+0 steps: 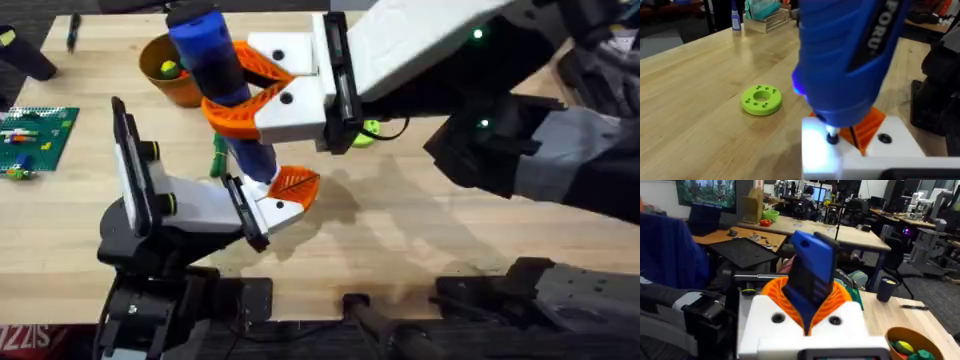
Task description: Pick up the gripper from the table and insert it into the empty holder that is missing its gripper. Then pick up a screw, insert it into the mounting hole, and use the screwdriver to tighten it. Finally, clean up the table by picking up the vegetable and placing it into the bucket.
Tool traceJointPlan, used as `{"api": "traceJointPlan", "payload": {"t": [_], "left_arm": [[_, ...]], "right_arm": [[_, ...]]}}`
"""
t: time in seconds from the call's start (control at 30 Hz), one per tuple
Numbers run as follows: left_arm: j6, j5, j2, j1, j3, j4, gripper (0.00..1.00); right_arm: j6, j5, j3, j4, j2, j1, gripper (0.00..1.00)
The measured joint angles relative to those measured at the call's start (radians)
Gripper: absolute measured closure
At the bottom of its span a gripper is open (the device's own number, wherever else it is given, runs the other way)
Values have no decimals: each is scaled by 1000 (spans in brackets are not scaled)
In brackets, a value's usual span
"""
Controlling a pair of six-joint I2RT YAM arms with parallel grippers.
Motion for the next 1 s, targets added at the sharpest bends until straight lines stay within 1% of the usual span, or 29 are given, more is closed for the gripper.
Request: {"api": "traceJointPlan", "payload": {"t": [0.3, 0.37, 0.5, 0.57, 0.67, 0.7, 0.73, 0.87, 0.9, 1.0], "left_arm": [[-1, 0, 0, 0, 0, 0, 999], [0, 0, 0, 0, 0, 1, 999], [4, -6, 0, 0, 0, 2, 999], [4, -7, 0, 0, 0, 2, 999], [4, -6, 0, 0, 0, 3, 999], [4, -7, 0, 0, 0, 3, 999], [4, -6, 0, 0, 0, 3, 999], [4, -7, 0, 0, 0, 3, 999], [4, -7, 0, 0, 0, 3, 999], [4, -6, 0, 0, 0, 2, 999]], "right_arm": [[1, 7, -11, 14, -5, 0, 970], [13, 7, -20, 56, -4, 0, 970], [68, -9, -39, 195, 15, -1, 970], [91, -14, -32, 201, 16, -8, 970], [116, -38, 28, 148, 18, -26, 970], [120, -61, 135, 43, 19, -43, 970], [120, -65, 168, 14, 19, -47, 970], [120, -76, 254, -70, 18, -55, 970], [120, -87, 288, -182, 18, -68, 970], [105, -92, 315, -359, 18, -103, 970]]}}
